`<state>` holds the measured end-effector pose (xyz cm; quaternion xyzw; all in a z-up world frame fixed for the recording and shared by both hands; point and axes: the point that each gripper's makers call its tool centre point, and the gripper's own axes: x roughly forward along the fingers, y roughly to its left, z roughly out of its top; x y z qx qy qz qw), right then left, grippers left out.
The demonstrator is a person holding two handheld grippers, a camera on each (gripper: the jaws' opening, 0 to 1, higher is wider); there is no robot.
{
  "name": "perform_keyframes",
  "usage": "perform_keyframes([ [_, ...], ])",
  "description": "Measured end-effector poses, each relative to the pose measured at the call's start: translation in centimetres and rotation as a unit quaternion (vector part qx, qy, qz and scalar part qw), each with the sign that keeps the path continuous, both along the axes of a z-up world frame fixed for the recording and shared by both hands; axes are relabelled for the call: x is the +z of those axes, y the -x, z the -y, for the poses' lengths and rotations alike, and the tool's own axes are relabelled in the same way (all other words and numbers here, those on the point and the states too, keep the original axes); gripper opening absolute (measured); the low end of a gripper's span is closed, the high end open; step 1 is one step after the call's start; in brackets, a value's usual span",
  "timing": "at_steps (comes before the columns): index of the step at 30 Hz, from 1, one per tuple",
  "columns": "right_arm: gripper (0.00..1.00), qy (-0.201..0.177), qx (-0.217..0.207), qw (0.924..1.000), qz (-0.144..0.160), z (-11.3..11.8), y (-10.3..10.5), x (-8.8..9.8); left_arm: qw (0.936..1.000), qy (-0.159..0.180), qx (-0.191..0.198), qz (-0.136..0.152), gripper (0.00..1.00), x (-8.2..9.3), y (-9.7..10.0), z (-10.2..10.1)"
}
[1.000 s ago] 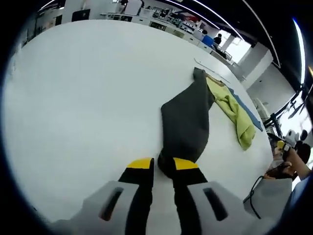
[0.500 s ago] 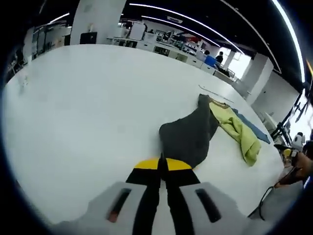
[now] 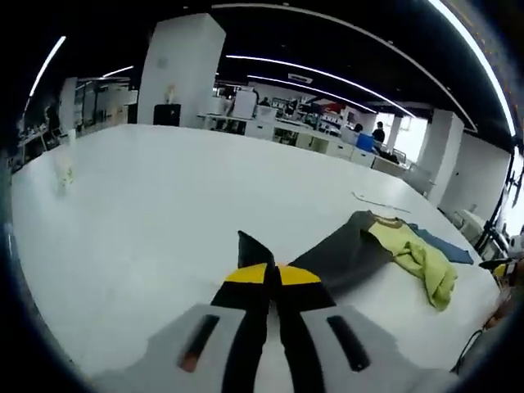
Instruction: Fold the garment on the visible template until the final outline fits inside the template.
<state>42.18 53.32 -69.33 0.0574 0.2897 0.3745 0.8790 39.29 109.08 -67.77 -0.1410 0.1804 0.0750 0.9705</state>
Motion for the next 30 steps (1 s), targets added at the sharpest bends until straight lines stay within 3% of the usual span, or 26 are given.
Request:
perform_keyframes([
  [5,0.86,0.005,-0.001,1.0000,-0.004,0.2,0.3,-0.1,0.9986,0.036,0.037,-0.012,0.00,-2.6,0.1,-1.4],
  [10,0.87,0.007,-0.006,1.0000,-0.004,0.6,0.3,0.1,0.9955,0.063,0.069,-0.013,0.00,-3.6,0.3,-2.2],
  [13,0.86,0.010,-0.006,0.9999,-0.005,0.6,0.3,0.0,0.9950,0.059,0.078,-0.020,0.00,-4.4,0.2,-2.8],
  [15,0.86,0.012,-0.006,0.9999,-0.006,0.6,0.3,0.0,0.9923,0.080,0.092,-0.018,0.00,-4.8,-0.1,-3.5],
  [19,0.86,0.015,-0.004,0.9998,-0.009,0.6,0.4,-0.1,0.9912,0.078,0.105,-0.020,0.00,-5.2,-1.0,-5.3],
  [21,0.86,0.016,-0.005,0.9998,-0.009,0.6,0.3,-0.1,0.9923,0.062,0.105,-0.024,0.00,-5.2,-1.4,-5.9],
  [24,0.86,0.019,-0.006,0.9997,-0.011,0.7,0.4,-0.1,0.9894,0.079,0.121,-0.018,0.00,-5.5,-2.0,-6.7],
  [30,0.86,0.030,-0.004,0.9995,-0.014,0.8,0.4,0.0,0.9899,0.064,0.125,-0.019,0.00,-5.3,-3.6,-9.0],
])
